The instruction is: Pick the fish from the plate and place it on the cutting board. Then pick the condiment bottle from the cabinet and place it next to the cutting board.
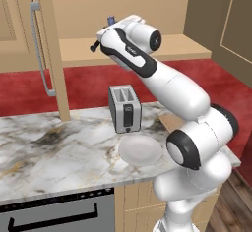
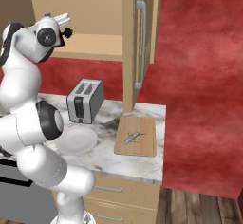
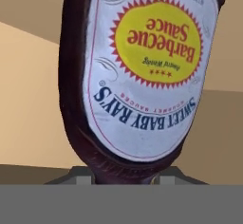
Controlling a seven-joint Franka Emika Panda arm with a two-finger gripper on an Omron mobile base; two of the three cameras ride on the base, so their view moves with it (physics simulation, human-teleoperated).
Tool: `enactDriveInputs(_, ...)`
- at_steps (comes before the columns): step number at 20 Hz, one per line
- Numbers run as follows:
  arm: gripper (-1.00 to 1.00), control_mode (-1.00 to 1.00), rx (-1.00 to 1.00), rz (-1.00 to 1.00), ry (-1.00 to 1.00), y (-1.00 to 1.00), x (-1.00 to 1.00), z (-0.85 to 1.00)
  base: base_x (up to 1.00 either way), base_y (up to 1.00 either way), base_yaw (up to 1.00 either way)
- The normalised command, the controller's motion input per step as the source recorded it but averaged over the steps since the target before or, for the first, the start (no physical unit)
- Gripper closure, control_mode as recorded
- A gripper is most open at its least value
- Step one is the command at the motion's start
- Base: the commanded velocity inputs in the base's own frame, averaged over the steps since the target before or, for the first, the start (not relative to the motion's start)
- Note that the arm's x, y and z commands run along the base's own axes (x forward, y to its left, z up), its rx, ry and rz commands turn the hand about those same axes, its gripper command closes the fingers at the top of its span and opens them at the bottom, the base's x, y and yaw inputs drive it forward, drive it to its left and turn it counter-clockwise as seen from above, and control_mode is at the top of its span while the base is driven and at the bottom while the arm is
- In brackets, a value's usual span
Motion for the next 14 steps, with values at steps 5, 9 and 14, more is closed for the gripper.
enactDriveInputs(5,1.00,-1.00,0.00,0.00,0.00,0.00,-0.21,0.16,0.00,0.00,0.00)
enactDriveInputs(9,1.00,-1.00,0.00,0.00,0.00,0.00,-0.21,0.16,0.00,0.00,0.00)
enactDriveInputs(14,1.00,-1.00,0.00,0.00,0.00,0.00,-0.23,0.08,0.00,0.00,0.00)
